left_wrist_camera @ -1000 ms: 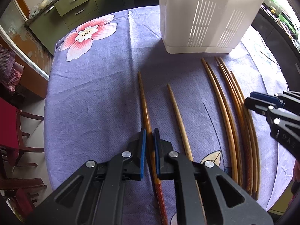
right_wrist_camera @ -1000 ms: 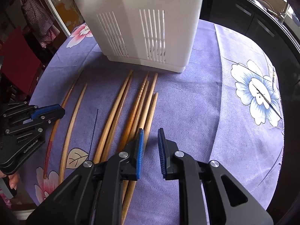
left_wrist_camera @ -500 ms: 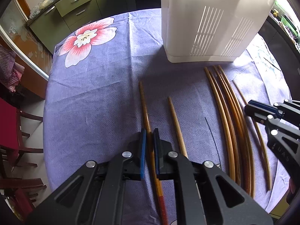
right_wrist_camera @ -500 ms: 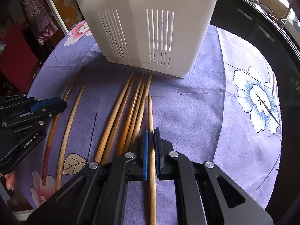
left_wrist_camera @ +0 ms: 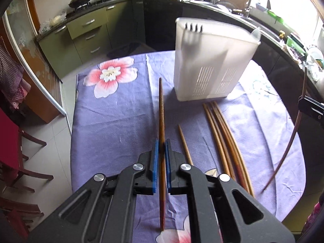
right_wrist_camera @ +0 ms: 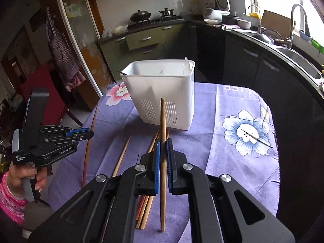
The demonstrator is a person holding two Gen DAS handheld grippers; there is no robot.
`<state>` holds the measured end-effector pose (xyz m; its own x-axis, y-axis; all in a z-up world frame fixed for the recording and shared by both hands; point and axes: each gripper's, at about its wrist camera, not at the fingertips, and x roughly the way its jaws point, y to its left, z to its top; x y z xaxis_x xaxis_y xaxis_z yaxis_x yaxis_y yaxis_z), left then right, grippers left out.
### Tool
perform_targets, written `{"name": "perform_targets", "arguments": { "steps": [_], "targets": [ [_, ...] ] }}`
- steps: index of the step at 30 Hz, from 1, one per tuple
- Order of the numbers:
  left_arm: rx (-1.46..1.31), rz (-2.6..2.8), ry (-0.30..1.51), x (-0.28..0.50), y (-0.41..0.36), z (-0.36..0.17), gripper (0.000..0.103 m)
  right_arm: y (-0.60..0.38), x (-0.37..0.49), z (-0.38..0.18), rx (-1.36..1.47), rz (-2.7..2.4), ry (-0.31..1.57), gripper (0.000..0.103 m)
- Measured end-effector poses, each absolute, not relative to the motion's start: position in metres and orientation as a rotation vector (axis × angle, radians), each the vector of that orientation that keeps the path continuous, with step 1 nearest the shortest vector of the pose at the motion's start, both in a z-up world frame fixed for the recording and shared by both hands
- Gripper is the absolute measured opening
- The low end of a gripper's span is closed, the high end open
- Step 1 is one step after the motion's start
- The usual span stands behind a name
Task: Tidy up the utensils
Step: 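Carry the chopstick upright into the caddy with the left gripper while the right drops its chopstick in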
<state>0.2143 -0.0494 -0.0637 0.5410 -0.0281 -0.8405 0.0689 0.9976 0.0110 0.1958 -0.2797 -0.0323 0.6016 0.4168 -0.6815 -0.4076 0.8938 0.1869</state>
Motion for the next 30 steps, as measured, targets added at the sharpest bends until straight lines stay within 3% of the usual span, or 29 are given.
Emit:
{"name": "perform_targets", "arguments": {
  "steps": [12, 22, 30],
  "targets": [
    [0.059, -0.098, 0.896, 0.168, -0.052, -0.019, 0.006, -0.312, 0.135, -0.010, 0.041, 0.504, 0.704, 0.007],
    [0.051, -0.133, 0.859, 0.167, -0.063, 0.004, 0.006, -0.315, 0.141, 0.012, 0.061, 0.514, 0.658, 0.007],
    [0.029, -0.181, 0.817, 0.194, -0.080, 0.044, 0.006, -0.317, 0.169, 0.066, 0.088, 0.513, 0.591, 0.007]
  ]
}}
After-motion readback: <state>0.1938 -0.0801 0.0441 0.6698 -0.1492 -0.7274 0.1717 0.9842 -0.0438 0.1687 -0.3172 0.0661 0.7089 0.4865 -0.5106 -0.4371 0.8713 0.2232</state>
